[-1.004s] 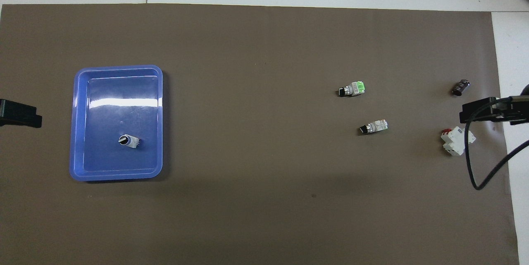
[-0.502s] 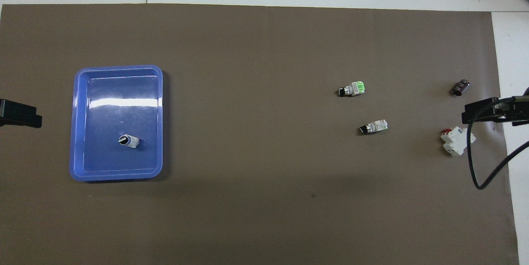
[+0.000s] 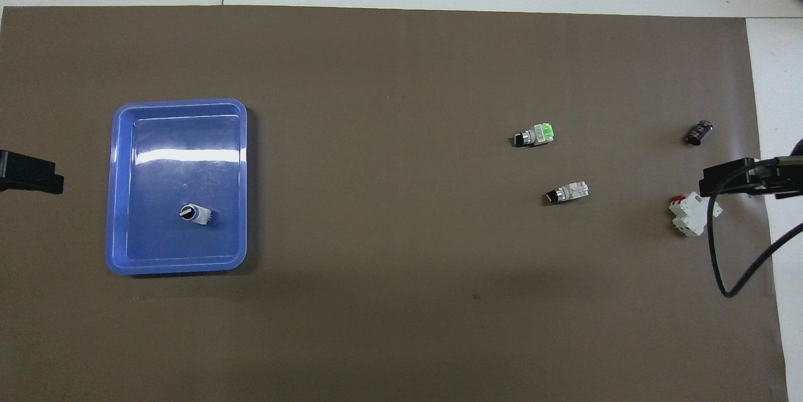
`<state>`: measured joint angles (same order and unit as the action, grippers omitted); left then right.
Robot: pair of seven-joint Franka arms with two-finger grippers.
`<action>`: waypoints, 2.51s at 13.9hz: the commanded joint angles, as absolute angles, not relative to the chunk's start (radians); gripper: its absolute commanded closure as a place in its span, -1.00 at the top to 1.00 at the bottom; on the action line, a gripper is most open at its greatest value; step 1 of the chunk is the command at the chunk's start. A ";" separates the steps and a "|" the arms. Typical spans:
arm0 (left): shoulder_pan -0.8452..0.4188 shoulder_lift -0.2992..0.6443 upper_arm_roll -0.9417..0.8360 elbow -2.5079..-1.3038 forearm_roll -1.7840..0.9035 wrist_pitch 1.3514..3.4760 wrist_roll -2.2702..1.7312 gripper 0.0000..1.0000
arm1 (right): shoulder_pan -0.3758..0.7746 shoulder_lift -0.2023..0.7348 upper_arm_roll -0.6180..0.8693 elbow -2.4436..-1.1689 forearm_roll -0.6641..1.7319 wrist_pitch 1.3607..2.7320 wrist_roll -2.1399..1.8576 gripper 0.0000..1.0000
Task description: Turn and place switch with both arms
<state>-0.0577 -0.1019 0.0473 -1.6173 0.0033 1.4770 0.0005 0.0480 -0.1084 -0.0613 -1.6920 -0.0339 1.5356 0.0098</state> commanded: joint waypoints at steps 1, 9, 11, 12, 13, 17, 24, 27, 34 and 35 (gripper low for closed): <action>-0.054 -0.126 0.044 -1.641 0.017 1.471 0.012 1.00 | 0.041 -0.135 -0.058 -1.765 -0.037 1.616 -0.142 1.00; -0.054 -0.126 0.044 -1.641 0.017 1.471 0.012 1.00 | 0.089 -0.117 -0.054 -2.068 -0.029 1.994 -0.884 1.00; -0.054 -0.126 0.046 -1.641 0.017 1.471 0.011 1.00 | 0.129 -0.109 -0.054 -2.138 -0.029 2.103 -1.091 1.00; -0.054 -0.126 0.045 -1.641 0.017 1.471 0.012 1.00 | 0.129 -0.104 -0.052 -2.172 -0.029 2.143 -1.164 1.00; -0.054 -0.126 0.044 -1.641 0.017 1.471 0.011 1.00 | 0.155 -0.098 -0.052 -2.213 -0.029 2.166 -1.213 1.00; -0.054 -0.126 0.046 -1.641 0.017 1.471 0.012 1.00 | 0.176 -0.040 -0.052 -2.309 -0.029 2.328 -1.455 1.00; -0.057 -0.126 0.043 -1.641 0.017 1.471 0.014 1.00 | 0.164 0.054 -0.054 -2.378 -0.031 2.577 -1.677 1.00; -0.057 -0.126 0.043 -1.641 0.017 1.473 0.011 1.00 | 0.152 0.103 -0.055 -2.379 -0.031 2.663 -1.723 1.00; -0.057 -0.127 0.043 -1.646 0.017 1.468 0.006 1.00 | 0.149 0.127 -0.055 -2.378 -0.031 2.692 -1.715 -0.49; -0.057 -0.127 0.043 -1.646 0.017 1.468 0.008 1.00 | 0.149 0.127 -0.055 -2.378 -0.031 2.691 -1.715 -0.99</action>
<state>-0.0577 -0.1019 0.0452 -1.6197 0.0033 1.4755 0.0008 0.1586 0.1322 -0.0597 -2.3721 -0.0323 2.6794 -1.6940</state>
